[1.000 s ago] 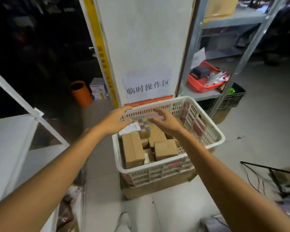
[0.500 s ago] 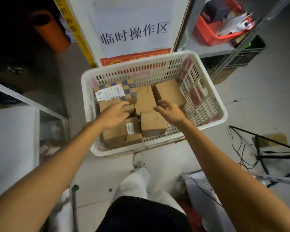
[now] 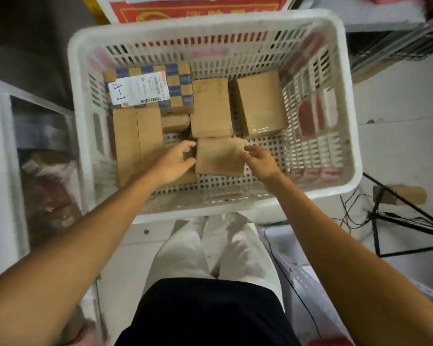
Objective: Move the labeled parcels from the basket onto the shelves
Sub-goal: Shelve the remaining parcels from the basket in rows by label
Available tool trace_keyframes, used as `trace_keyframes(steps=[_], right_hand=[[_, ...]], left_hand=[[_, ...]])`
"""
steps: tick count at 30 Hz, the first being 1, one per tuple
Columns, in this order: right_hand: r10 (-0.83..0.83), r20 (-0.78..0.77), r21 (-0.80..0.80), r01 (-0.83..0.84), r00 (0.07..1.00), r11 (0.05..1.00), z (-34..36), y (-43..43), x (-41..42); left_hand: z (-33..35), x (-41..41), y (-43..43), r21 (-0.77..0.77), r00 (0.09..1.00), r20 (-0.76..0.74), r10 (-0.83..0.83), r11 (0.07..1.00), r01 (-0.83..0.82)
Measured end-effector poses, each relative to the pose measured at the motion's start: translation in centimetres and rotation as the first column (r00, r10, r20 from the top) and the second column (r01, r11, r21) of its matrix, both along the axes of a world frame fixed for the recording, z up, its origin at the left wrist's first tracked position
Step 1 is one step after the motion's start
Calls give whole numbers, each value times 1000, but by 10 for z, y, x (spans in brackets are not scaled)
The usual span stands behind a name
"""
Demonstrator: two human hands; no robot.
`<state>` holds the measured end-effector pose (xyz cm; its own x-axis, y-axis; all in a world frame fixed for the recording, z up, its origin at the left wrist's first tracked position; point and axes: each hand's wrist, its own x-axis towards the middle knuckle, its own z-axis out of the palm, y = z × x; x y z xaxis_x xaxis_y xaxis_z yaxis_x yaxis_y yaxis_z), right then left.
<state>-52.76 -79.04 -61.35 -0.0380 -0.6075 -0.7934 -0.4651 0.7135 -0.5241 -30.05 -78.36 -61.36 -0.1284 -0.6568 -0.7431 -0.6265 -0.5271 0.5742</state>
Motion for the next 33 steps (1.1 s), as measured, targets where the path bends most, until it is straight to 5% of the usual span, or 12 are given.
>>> trace_keyframes(steps=[9,18,27,33], right_hand=[[-55,30,178,49,998,983,-71,-21,-13],[-115,147,235,79,982,969,-105,-29,-18],[-156,223,297,85,962,951,-61,-47,-25],[-137,157,209,103,978,972,2,-59,-37]], left_hand=[[-70,-40,-9,212,955,40,293,932,-295],[-99,-46,-13,277,902,-11,432,868,-413],[-63,-57,-21,229,867,-146,477,869,-440],[-1,-54,-31,182,935,-188,301,946,-268]])
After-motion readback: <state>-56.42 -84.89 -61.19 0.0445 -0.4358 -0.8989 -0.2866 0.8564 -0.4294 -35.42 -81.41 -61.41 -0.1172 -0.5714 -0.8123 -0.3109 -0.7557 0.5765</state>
